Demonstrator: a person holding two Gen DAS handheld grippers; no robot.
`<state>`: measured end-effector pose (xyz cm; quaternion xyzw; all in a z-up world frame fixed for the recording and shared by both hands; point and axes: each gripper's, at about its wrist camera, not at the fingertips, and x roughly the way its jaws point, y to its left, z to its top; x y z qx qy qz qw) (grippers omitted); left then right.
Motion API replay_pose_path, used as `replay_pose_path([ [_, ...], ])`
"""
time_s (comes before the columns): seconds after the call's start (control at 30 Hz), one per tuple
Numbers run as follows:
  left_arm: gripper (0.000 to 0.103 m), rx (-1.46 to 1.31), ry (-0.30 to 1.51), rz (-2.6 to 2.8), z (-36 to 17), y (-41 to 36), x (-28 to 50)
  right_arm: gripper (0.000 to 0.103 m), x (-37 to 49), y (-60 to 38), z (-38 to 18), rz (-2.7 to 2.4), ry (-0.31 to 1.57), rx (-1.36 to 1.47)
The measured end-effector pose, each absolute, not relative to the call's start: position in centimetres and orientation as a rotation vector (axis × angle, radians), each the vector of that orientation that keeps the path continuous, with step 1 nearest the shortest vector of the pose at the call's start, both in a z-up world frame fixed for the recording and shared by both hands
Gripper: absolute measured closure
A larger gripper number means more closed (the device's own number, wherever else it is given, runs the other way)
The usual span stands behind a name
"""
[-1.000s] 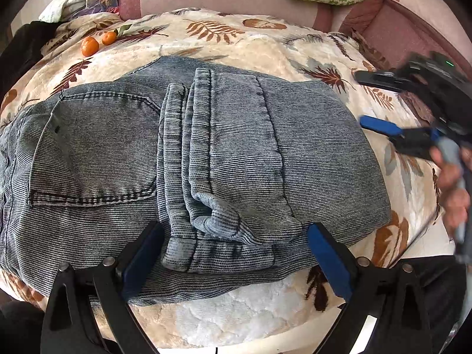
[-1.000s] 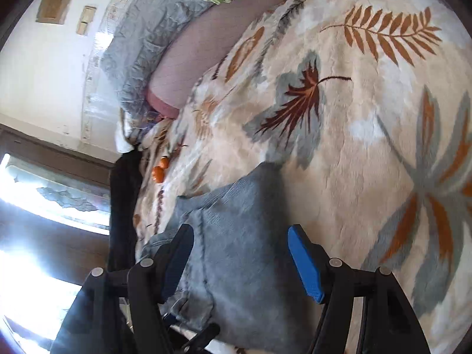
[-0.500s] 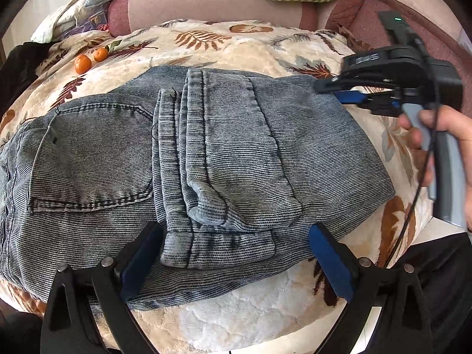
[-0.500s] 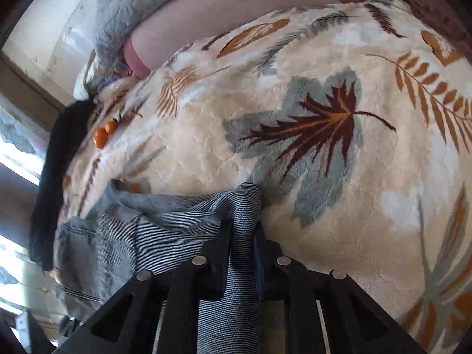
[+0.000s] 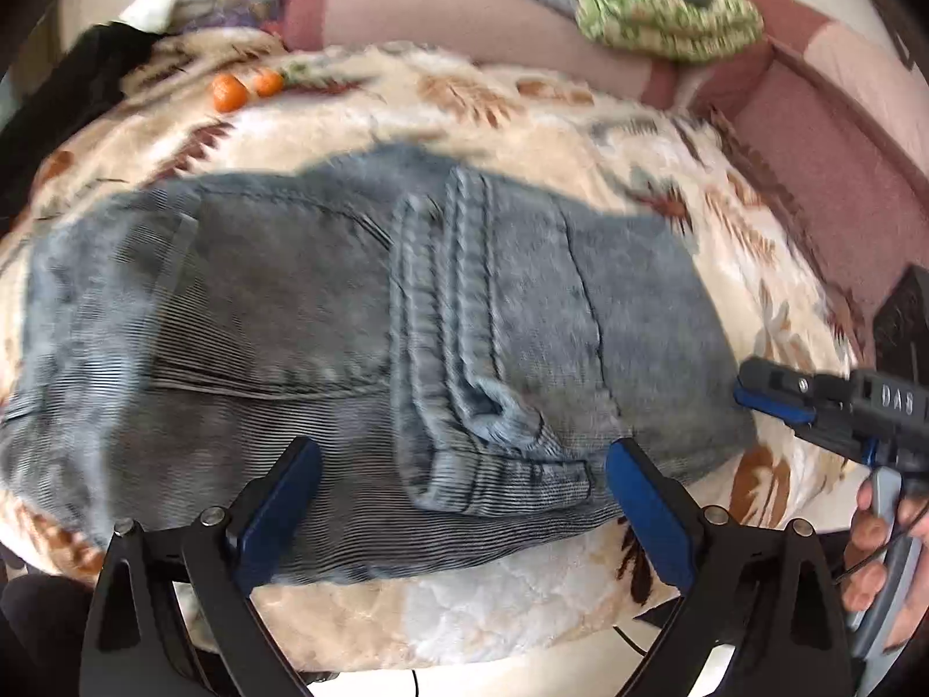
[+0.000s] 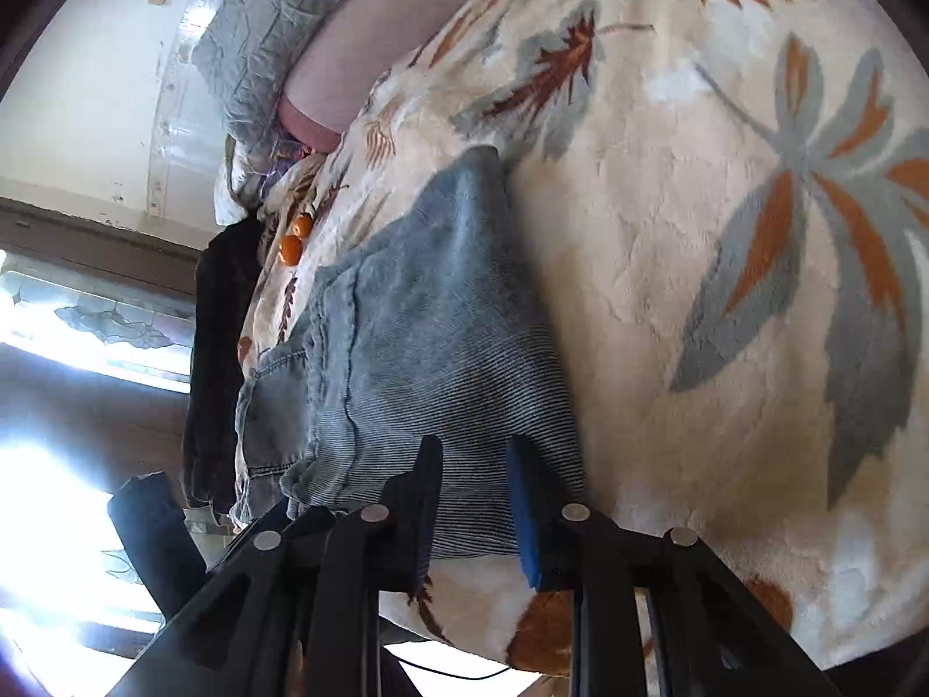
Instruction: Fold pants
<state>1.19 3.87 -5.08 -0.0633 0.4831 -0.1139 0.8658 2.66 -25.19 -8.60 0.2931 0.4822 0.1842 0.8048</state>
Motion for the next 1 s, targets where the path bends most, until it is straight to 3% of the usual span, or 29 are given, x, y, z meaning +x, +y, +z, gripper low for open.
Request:
replay_pose_path([
  [0.07,0.005,-0.178,0.918,-0.228,-3.3,5.4,-0.1,0.055,1.5,-24.3,-7.0,0.405,0.958,0.529],
  [0.17,0.005,-0.223,0.837,-0.101,-2.1,8.7,-1.2,0.040,0.0,-23.2,-6.2,0.336,0.851,0.378],
  [0.5,0.005,-0.770,0.835,0.160,-5.7,22.6,-4.5,0.040,0.5,-20.1,-6.5,0.428,0.857,0.358],
  [0.93,0.005,-1.024,0.863,0.166,-10.0,26.9,-2.9,0.040,1.4,-15.8,-6.5,0.459,0.860,0.309],
  [1.0,0.019,-0.987,0.833,0.144,-9.2,26.8,-2.5,0.040,1.5,-15.5,-6.3,0.472,0.882,0.335],
])
